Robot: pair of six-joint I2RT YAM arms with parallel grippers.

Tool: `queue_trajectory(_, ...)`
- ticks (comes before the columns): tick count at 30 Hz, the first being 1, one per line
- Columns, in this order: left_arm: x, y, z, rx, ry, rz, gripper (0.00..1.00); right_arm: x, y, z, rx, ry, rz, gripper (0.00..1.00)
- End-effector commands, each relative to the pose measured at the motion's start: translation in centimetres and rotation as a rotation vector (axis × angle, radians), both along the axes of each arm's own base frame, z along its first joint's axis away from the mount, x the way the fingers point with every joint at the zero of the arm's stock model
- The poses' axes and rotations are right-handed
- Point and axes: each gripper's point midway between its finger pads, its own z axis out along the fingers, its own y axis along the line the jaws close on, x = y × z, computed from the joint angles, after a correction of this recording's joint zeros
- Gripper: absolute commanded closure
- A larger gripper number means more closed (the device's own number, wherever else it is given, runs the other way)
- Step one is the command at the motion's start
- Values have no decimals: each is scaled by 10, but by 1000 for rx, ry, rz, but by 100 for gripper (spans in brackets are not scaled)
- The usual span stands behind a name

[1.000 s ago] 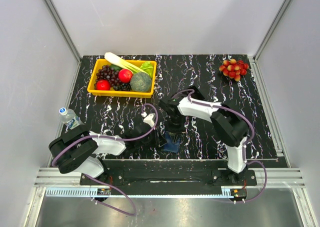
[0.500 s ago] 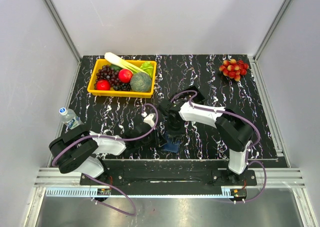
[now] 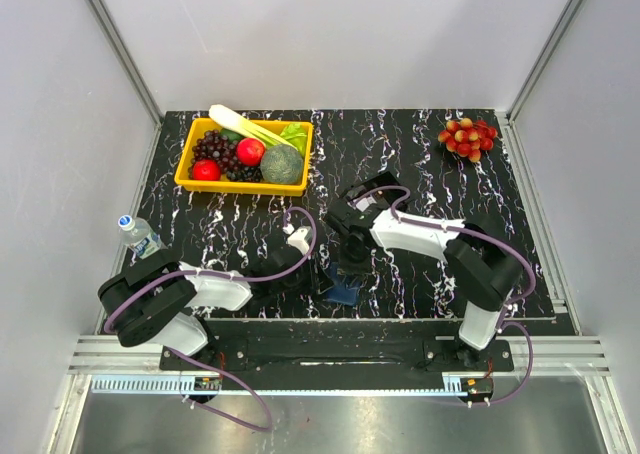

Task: Put the credit cards into the card holder
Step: Close the card holder at the center of the board.

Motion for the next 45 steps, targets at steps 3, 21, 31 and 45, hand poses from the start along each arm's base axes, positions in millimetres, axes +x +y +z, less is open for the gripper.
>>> queue_trajectory(3,-14,-18,-2,-21,19,-89,80,52,-14,-99,-105,-299,-216,70)
queue_trajectory(21,-15,-18,-1,-23,14,-89,81,60,-29,-103,-319,-384,-207,69)
queue_trajectory(31,-1,-16,55,-94,-175,-91,71,58,-3,-85,-127,-370,-112,68)
queue_trajectory(45,-5,-31,44,-61,-171,-153,69,59,6,-76,-2,-310,-65,66)
